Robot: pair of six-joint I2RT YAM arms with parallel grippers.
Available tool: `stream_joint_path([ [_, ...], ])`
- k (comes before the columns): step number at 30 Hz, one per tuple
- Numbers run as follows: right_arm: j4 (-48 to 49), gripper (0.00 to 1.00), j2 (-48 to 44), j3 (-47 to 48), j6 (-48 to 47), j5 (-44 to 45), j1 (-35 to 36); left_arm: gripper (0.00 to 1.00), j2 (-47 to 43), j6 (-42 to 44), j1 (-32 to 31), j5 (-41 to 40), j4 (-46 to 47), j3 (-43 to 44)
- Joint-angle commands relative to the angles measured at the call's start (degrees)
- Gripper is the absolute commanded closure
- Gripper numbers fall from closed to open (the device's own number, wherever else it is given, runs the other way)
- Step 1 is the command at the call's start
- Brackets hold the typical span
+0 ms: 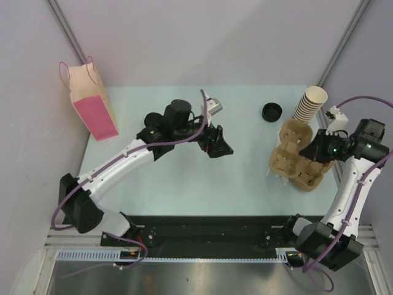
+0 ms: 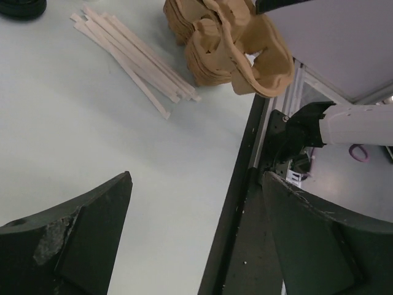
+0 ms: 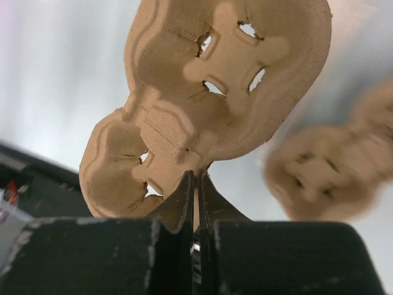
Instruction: Pack the takeout coffee
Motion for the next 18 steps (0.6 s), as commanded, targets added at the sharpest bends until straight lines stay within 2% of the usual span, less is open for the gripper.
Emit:
stream_joint_path([
  [1,-2.1,1.0,-1.2,2.1,-1.3,-14.3,6.9,0.1,-7.6,-11.8,5.2,8.0,12.7,-9.9],
  [6,0.3,1.0,-0.4,1.9,-1.4,-23.7,17.8,0.18,-12.9,-16.2,5.7,12.4,19.3,-16.8],
  [10,5.9,1.0,0.6,1.8,3.0,-25.9,25.1,0.35,-15.2,-18.5,5.7,13.4,20.7,-18.8],
  [12,10.4,1.0,1.0,1.4,8.1,-26.2,28.6,0.39,-15.8,-21.2,5.7,14.9,24.0,-20.8],
  [18,17.6,1.0,0.7,0.9,14.9,-24.6,34.9,0.41,-17.0,-29.0,5.8,14.4,30.7,-24.9],
])
